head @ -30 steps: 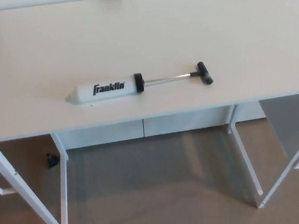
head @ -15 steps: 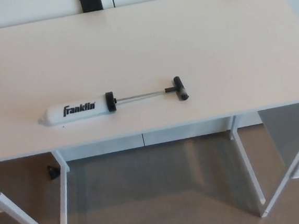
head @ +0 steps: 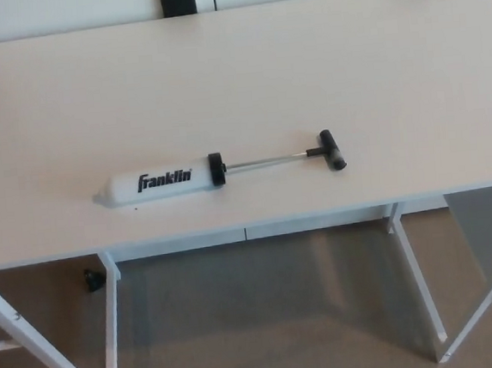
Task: The robot walks towards a desk on which an air pump is kept in the middle. It lifts it up and holds it with its left hand and uses its right hand to compress it by pushing its handle inwards.
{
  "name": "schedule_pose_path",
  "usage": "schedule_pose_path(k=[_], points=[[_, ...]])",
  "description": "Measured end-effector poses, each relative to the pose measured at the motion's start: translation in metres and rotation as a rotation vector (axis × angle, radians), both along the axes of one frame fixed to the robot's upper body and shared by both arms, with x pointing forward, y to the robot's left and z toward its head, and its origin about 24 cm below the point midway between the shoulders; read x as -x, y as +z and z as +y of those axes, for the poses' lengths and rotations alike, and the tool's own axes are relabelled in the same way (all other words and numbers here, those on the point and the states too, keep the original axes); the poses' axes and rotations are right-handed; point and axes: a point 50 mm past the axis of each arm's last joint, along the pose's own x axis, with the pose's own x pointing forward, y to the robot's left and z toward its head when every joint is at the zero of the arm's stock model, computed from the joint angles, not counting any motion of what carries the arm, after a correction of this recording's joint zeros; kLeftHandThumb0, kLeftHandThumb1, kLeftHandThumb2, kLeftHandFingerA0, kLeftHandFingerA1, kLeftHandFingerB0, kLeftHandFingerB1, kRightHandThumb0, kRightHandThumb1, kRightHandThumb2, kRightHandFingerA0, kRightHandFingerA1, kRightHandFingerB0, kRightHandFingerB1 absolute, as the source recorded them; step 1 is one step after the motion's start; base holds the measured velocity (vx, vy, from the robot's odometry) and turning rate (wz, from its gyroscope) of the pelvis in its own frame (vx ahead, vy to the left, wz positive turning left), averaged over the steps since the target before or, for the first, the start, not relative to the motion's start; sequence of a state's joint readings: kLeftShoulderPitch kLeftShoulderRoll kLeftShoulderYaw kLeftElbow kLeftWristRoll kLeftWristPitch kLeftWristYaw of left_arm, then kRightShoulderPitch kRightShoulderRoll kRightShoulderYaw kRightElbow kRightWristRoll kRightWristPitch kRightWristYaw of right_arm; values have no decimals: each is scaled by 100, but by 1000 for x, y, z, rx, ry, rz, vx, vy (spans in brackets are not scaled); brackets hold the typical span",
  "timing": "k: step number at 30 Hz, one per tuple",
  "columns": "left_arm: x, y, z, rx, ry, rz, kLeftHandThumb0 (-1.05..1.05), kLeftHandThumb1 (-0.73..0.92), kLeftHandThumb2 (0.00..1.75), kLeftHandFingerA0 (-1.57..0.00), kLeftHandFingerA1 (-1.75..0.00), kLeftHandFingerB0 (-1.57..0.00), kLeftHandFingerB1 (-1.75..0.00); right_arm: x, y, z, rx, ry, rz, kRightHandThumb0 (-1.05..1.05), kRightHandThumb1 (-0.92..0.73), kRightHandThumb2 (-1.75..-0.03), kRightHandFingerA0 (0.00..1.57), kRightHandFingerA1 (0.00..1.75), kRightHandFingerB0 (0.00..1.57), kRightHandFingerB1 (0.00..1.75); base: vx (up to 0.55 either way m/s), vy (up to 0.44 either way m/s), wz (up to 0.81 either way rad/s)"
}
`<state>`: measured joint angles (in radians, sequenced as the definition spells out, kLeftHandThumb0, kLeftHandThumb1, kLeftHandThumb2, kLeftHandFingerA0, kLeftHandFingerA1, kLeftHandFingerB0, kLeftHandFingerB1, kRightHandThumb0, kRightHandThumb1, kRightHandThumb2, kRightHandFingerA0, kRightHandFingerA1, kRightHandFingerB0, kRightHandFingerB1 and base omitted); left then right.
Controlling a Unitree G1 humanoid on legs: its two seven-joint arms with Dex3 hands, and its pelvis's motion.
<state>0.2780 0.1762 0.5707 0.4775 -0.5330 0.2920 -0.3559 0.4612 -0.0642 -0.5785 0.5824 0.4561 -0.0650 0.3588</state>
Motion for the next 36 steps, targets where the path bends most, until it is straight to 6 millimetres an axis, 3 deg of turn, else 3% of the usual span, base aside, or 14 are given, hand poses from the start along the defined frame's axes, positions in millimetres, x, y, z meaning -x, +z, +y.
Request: schedule_pose_path(k=[14, 16, 17, 36], points=[[-2, 0, -2, 5, -5, 6, 15, 69, 63, -48, -50, -43, -41, 0, 0, 0, 3, -7, 4, -17, -51, -55, 78, 52, 56, 42, 0, 0, 0], [-2, 1, -2, 6, -6, 6, 14, 70, 62, -46, -49, -41, -40, 0, 0, 0, 3, -7, 4, -26, -43, -61, 75, 57, 50, 46, 0, 0, 0], [-3, 1, -2, 6, -6, 5, 14, 67, 63, -46, -49, -40, -40, 0, 0, 0, 3, -7, 4, -18, -50, -55, 79, 52, 54, 42, 0, 0, 0], [1, 5, -2, 24, -11, 0, 13, 68, 63, -46, -50, -38, -39, 0, -2, 0, -2, -12, 12, -15, -50, -55, 76, 52, 57, 42, 0, 0, 0]])
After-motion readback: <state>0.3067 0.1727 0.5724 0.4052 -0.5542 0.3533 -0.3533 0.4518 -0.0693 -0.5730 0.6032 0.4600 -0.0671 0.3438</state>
